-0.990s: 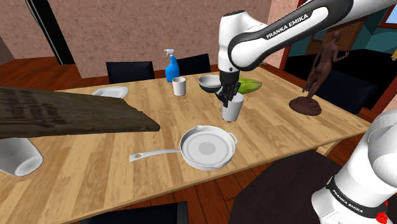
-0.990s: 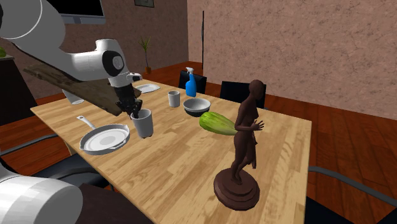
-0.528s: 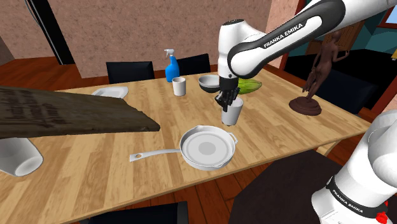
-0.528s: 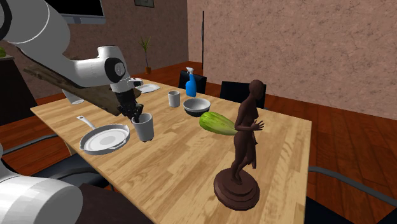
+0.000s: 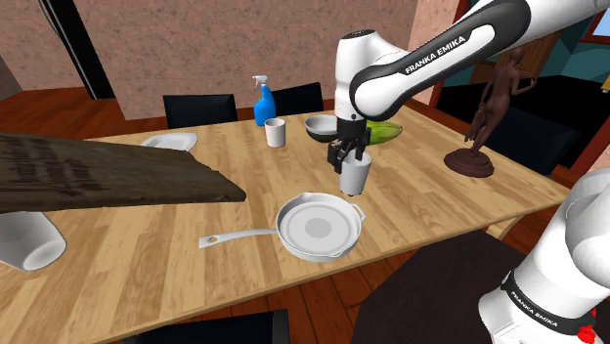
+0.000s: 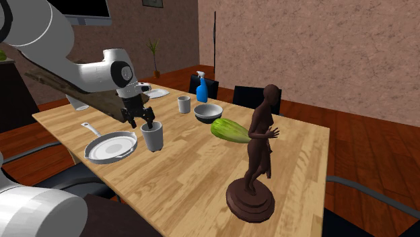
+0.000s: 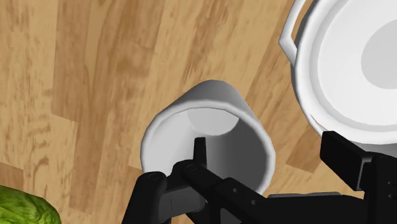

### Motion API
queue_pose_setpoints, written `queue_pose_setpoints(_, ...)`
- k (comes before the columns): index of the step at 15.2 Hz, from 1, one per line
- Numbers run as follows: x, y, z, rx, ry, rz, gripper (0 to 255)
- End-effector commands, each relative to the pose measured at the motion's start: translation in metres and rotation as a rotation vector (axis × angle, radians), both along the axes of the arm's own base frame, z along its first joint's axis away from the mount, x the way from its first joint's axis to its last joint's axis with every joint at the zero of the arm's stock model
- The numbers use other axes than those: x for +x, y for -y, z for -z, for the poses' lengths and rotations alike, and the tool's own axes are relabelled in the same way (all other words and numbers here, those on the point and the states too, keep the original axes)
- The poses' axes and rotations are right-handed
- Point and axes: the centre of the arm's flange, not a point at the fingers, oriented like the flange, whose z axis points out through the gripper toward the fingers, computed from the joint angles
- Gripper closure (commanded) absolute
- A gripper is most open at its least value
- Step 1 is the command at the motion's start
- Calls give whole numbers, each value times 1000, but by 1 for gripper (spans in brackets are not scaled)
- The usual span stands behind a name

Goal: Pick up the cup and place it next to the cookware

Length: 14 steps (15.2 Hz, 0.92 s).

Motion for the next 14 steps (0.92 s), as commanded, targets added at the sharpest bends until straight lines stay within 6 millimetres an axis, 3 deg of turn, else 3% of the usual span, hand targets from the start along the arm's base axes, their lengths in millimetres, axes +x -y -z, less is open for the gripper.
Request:
queue_pose_setpoints(1, 0, 0, 0, 0, 0, 0, 0)
queue_pose_setpoints(2, 0, 0, 0, 0, 0, 0, 0)
queue_pose_setpoints(6, -2, -5, -50, 0, 0, 0, 0)
queue_pose_setpoints(14, -2, -5, -50, 0, 0, 0, 0)
